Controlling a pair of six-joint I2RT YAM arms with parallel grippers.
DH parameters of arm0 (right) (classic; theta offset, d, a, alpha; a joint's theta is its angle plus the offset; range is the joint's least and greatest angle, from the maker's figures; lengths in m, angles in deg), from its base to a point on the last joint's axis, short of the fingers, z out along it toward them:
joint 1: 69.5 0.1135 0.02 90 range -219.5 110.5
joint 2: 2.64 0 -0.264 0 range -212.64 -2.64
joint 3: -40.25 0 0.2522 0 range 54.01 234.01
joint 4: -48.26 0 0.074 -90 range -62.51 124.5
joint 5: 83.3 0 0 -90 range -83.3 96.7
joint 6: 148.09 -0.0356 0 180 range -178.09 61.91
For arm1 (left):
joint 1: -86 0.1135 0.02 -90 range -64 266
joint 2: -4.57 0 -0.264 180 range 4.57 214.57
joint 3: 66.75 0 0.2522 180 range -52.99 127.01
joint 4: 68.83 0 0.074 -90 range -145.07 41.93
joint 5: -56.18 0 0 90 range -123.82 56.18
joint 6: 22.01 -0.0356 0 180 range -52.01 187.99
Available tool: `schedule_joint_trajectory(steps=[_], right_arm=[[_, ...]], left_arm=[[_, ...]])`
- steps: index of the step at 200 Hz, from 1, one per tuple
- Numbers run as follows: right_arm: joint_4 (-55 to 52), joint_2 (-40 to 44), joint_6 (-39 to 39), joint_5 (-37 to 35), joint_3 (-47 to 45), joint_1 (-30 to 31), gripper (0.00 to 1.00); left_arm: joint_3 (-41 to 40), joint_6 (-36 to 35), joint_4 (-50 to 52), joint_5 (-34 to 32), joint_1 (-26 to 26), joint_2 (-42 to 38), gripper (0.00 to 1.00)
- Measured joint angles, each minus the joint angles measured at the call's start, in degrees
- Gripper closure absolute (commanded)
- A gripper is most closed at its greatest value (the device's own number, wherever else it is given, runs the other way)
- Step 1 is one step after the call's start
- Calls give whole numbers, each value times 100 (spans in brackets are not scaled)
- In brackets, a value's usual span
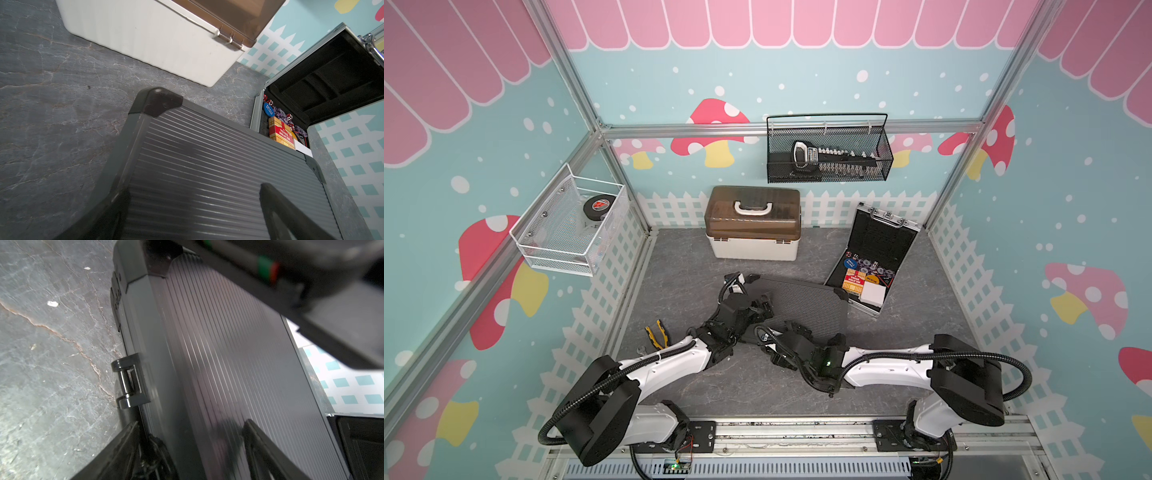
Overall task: Close the poker set cases
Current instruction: Fasten the fastener on the poker set case.
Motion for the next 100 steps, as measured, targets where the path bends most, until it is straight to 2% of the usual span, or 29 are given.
schedule_joint_trajectory(steps=[100], right_arm=[[-914,177,-636,7,229,2,21]], left_arm=[[-17,-4,92,68,7,-85,1]])
